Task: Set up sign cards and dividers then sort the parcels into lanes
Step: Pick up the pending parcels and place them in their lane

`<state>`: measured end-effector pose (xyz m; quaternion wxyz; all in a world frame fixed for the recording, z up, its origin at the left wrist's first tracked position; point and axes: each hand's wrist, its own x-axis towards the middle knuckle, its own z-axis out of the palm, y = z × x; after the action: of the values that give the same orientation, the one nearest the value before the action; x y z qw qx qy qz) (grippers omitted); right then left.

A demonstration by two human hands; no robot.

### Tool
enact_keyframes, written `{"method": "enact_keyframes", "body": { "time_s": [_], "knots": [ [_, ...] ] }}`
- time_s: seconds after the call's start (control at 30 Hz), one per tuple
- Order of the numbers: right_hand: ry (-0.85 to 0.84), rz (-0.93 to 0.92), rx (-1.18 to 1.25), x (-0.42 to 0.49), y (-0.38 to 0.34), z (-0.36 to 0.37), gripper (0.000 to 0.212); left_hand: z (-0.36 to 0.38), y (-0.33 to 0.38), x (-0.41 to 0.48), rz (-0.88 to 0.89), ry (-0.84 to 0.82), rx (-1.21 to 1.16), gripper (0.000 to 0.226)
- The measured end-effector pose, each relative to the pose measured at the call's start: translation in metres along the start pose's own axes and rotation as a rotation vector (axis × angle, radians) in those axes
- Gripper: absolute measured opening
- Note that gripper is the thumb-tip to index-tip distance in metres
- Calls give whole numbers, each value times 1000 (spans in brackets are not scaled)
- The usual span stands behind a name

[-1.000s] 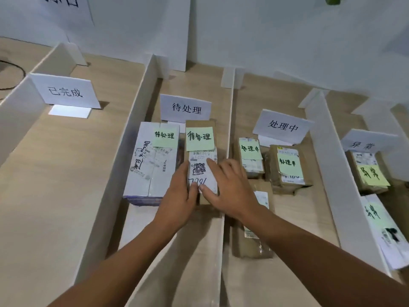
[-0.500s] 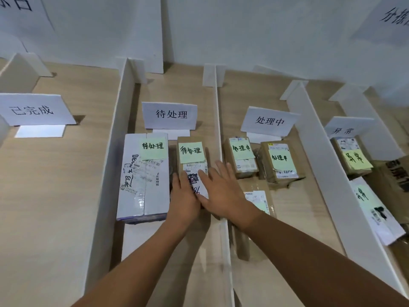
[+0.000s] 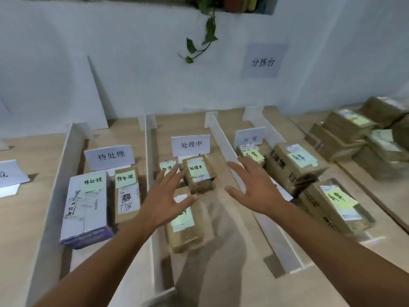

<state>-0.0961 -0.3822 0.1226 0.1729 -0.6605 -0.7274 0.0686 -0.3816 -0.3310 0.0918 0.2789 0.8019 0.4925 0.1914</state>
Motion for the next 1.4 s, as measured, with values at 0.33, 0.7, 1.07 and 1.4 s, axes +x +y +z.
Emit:
{"method": "enact_keyframes", "body": {
  "time_s": [0.33, 0.7, 1.07, 1.4],
  "knots": [
    [134, 169, -89, -251, 199, -178, 77, 183, 318, 6, 325, -82, -43, 119],
    [214, 385, -29, -363, 410, -242, 76, 357, 493, 60, 394, -216, -188, 113],
    [140, 415, 10, -331, 632, -301, 76, 498, 631, 220, 345, -203, -276, 111],
    [194, 340, 139, -271, 836, -354, 68, 577, 730, 347, 275, -132, -193, 105]
  ]
}}
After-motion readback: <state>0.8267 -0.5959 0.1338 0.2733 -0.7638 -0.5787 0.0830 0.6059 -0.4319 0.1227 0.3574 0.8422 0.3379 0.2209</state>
